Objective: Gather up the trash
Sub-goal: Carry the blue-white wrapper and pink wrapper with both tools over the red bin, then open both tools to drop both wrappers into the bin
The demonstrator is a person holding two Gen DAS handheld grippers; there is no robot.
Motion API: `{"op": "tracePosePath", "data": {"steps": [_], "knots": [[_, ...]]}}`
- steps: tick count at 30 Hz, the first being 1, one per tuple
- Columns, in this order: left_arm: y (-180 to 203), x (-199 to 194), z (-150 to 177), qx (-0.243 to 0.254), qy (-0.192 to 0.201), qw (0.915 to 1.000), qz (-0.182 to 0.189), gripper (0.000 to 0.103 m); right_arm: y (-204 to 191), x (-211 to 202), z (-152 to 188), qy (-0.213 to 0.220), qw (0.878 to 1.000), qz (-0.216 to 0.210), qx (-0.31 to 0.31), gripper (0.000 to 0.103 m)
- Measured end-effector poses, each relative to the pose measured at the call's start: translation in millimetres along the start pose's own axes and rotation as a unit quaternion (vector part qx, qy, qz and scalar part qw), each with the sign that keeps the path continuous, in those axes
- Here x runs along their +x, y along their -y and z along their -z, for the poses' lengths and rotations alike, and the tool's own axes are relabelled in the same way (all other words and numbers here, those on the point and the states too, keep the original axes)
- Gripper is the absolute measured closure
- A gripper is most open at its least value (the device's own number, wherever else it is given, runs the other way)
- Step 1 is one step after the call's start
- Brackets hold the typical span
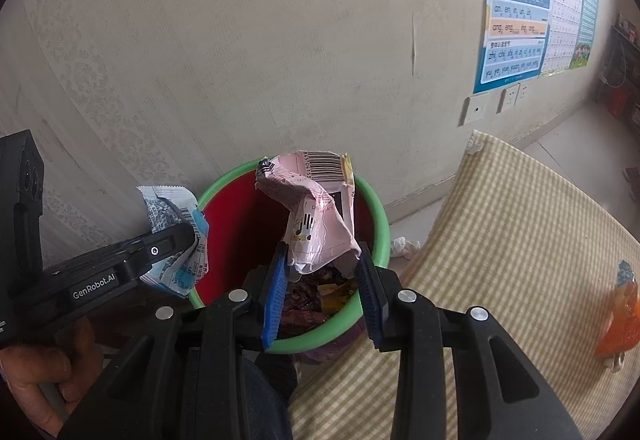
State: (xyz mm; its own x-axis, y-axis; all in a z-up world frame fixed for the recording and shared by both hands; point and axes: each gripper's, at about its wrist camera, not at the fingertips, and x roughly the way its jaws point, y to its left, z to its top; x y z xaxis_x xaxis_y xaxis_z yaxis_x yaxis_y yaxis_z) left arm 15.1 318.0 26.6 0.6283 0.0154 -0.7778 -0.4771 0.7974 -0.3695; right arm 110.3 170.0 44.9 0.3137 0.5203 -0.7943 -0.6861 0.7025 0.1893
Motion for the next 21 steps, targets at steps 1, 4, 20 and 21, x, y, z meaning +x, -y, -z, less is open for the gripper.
{"op": "tracePosePath", "data": {"steps": [1,4,20,21], "knots": [[-3,2,-1,-0.003,-0.001,1.0,-0.001,0.076,-3,4,0,-0.003,1.0,-0.002,-0.002,0.07],[-11,11,-3,-0.009,-0.005,0.9999,-0.002,0.076,-8,18,-2,-0.013,1.0,-0.006,-0.006,0.07],[-14,14,-1,-0.024,-0.006,0.9996,-0.013,0.033,-4,29,2,-0.029,1.0,0.005,0.004,0.032],[-13,11,-1,-0.023,-0.004,0.9997,-0.013,0.03,-3,25,3,-0.028,1.0,0.008,0.006,0.031]]}}
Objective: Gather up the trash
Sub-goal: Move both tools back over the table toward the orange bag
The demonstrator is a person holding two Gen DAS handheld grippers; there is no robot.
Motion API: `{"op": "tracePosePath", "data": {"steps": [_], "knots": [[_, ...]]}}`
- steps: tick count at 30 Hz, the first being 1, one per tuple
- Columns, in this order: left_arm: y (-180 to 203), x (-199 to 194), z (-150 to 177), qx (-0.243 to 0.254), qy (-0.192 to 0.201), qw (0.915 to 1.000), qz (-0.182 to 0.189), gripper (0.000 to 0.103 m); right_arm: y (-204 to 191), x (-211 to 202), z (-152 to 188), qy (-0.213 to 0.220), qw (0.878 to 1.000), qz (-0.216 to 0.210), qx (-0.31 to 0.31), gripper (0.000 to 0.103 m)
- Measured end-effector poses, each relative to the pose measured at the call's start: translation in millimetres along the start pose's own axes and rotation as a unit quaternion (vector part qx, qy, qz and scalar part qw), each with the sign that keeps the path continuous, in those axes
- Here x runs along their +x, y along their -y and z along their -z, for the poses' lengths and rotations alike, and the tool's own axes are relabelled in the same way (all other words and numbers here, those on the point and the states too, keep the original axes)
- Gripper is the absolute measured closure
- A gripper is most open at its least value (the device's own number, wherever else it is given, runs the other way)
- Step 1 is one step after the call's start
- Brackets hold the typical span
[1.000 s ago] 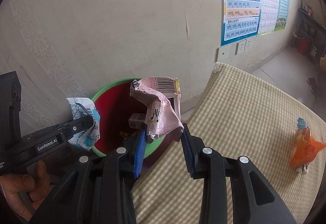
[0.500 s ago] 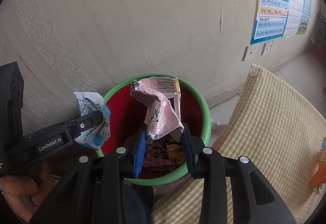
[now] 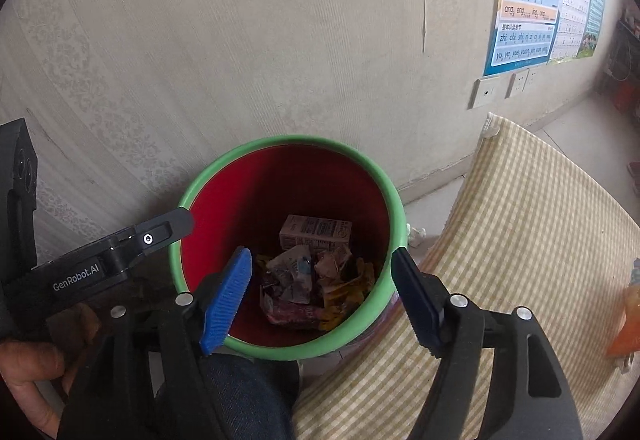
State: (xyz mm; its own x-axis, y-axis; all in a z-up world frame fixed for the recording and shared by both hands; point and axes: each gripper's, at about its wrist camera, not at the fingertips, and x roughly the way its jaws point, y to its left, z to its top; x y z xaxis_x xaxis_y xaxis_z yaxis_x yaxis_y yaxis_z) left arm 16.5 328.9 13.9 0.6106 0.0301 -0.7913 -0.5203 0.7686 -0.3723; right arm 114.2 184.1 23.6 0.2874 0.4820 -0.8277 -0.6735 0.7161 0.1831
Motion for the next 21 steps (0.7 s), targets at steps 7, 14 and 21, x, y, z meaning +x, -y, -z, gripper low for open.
{"op": "tracePosePath", "data": {"steps": [7,14,21], "knots": [[17,-21,5,0.009,0.014,0.9998,0.006,0.014,11,-31,10,0.019,1.0,0.014,0.012,0.024],[51,-34,20,0.035,0.011,0.9991,0.021,0.012,33,-70,29,0.04,0.998,0.027,0.032,0.022],[102,-43,37,0.079,0.01,0.996,0.04,0.012,70,-111,54,0.063,0.995,0.044,0.064,0.022]]}}
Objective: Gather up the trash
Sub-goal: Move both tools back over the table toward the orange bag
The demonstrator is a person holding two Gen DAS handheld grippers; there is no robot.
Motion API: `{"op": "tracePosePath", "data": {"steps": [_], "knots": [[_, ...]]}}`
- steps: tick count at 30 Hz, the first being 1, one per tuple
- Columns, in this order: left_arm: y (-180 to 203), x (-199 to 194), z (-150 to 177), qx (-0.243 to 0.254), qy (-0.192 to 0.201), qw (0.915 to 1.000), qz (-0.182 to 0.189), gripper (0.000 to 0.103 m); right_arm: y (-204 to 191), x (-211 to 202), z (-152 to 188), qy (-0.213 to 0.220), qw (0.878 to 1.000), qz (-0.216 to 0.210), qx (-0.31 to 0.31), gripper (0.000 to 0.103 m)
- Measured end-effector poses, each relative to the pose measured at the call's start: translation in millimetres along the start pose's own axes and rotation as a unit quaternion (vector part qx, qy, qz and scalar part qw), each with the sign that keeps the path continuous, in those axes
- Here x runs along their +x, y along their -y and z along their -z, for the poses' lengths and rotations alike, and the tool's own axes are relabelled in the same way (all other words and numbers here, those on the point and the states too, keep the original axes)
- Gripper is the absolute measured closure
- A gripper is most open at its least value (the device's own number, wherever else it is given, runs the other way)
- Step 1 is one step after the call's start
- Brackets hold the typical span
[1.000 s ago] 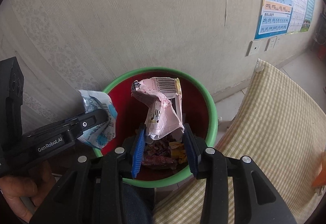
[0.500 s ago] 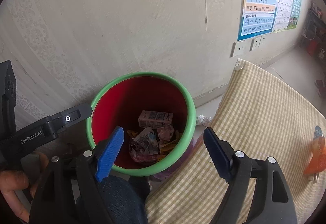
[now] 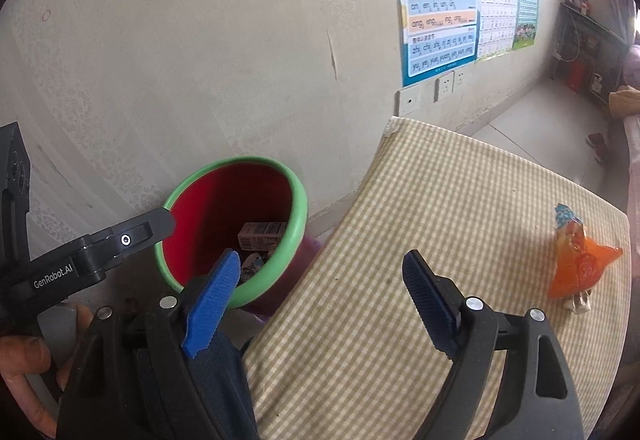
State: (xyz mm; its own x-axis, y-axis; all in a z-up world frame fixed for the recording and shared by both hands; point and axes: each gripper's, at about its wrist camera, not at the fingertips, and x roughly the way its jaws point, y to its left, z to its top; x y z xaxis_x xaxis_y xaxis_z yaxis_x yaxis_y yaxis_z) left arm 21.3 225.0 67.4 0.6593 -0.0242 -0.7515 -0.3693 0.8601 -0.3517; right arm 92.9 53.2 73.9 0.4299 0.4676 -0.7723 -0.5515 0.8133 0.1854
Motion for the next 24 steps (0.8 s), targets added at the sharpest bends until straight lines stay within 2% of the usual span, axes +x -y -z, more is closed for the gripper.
{"op": "tracePosePath", "data": {"steps": [11,24], "knots": [[112,10,22,0.087,-0.021,0.9946,0.053,0.01,96,-69,34,0.036,0.995,0.054,0.078,0.022],[241,37,57,0.186,-0.057,0.9748,0.109,0.01,216,-135,83,0.06,0.975,0.131,0.171,0.022]]}}
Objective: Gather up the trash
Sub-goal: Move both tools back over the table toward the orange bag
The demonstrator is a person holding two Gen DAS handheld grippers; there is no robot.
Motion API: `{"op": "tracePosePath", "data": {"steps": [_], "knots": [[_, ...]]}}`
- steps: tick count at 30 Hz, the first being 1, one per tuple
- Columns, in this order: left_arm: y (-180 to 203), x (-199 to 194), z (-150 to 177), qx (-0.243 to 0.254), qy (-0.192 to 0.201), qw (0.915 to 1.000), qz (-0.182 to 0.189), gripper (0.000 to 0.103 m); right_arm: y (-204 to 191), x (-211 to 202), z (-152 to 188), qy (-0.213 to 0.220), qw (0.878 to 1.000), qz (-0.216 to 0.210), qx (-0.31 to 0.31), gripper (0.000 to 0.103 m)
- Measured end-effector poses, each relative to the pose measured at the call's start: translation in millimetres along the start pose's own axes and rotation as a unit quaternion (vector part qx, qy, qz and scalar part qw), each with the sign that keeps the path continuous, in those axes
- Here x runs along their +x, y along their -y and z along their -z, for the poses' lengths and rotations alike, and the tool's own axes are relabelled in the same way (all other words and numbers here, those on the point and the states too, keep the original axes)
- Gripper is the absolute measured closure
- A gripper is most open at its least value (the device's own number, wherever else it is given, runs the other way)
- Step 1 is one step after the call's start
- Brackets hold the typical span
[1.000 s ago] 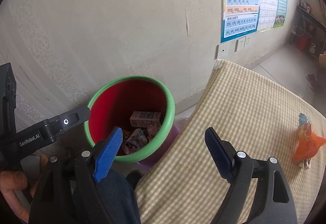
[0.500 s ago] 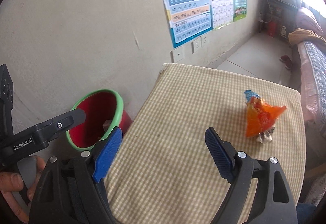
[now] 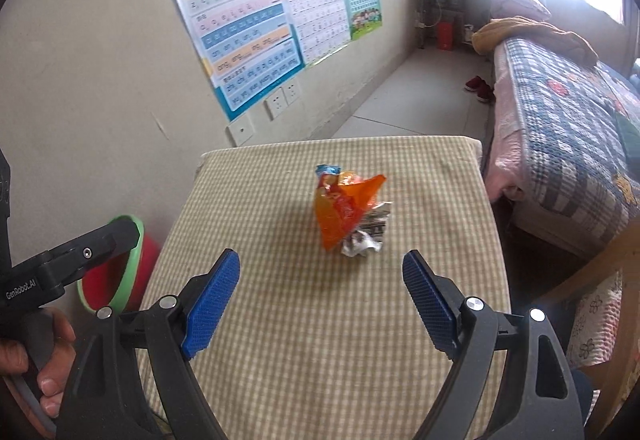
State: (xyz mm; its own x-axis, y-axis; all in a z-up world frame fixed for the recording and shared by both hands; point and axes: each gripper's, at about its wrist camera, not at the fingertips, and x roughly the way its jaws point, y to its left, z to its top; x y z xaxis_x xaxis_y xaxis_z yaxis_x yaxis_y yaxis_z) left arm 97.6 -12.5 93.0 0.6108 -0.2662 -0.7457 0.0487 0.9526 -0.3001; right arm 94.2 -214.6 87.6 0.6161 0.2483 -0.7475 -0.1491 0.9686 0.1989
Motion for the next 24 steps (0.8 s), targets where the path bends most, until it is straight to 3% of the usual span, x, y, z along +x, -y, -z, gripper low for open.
{"op": "tracePosePath", "data": {"steps": [10,16,24], "knots": [[64,40,-24,0.047,-0.018,0.9981,0.035,0.008,59,3,-10,0.003,0.999,0.028,0.036,0.022],[82,87,-29,0.062,-0.052,0.9963,0.03,0.008,82,18,-9,-0.009,0.998,0.035,0.05,0.022],[89,163,-25,0.08,-0.108,0.9909,0.005,0.008,105,65,4,-0.056,0.996,0.031,0.063,0.022]]}}
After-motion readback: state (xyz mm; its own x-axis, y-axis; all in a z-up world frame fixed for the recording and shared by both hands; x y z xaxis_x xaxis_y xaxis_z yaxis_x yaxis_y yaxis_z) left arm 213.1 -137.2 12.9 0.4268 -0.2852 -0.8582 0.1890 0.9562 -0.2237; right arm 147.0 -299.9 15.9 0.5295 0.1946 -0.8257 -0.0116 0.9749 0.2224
